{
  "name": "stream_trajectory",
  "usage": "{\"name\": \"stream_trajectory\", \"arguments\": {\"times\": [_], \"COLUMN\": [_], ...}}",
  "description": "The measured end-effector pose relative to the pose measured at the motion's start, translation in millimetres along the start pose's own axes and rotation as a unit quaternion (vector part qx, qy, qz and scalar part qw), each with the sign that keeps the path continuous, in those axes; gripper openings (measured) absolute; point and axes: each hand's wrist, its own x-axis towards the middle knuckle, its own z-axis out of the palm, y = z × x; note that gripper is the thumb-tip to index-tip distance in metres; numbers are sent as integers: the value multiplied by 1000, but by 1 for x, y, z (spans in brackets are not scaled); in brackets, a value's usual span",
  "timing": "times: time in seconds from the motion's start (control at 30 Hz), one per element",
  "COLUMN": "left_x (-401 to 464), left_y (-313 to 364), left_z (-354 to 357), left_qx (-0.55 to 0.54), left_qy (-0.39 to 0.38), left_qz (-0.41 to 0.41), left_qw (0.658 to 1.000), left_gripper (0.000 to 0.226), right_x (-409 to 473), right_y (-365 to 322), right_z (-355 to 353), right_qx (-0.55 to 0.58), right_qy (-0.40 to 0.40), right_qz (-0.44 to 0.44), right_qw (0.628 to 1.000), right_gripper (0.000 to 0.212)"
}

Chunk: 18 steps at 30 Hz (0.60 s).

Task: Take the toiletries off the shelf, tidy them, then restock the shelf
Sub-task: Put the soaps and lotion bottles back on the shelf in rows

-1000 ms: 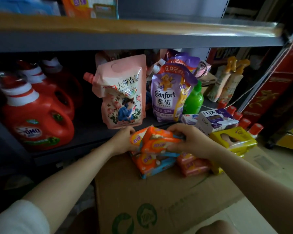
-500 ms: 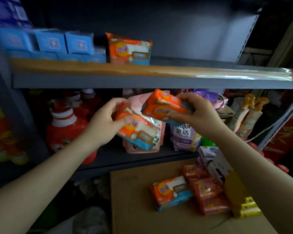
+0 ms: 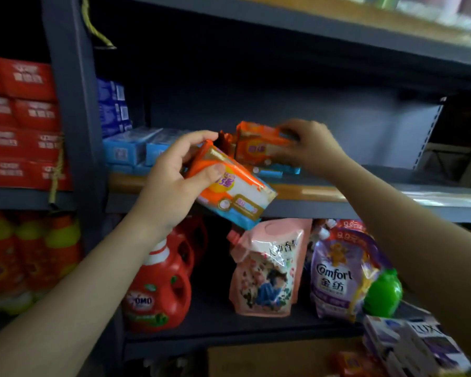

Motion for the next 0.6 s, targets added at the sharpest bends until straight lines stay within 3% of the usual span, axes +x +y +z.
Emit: {"name": "stream_trajectory", "arguments": {"times": [0.1, 0.2, 0.27, 0.33, 0.43, 0.53, 0.6], "left_x": [-5, -7, -6, -4, 0, 6, 13], "left_y": [-6, -7, -7, -7, -8, -5, -4], "left_z": [-3, -5, -5, -1, 6, 15, 22], "left_qx": [-45, -63, -64, -68, -90, -96, -87], "left_qy": [17, 21, 19, 27, 30, 18, 28], "left_qz": [-39, -56, -57, -60, -50, -14, 4], "left_qw": [998, 996, 996, 996, 994, 995, 996], "left_gripper": [34, 33, 33, 32, 33, 35, 38], "right_x": [15, 18, 18, 14, -7, -38, -50], "right_y": [4, 8, 10, 5, -15, -39, -47], "right_z": [18, 33, 40, 40, 25, 4, -6], "right_qx": [-46, -53, -93, -117, 37, 266, 261], "right_qy": [-82, -113, -109, -43, 70, -78, -151], "right_qz": [-8, 13, 36, 47, -2, -48, -68], "right_qw": [996, 992, 989, 991, 997, 960, 951], "right_gripper": [45, 48, 54, 51, 27, 13, 32]}}
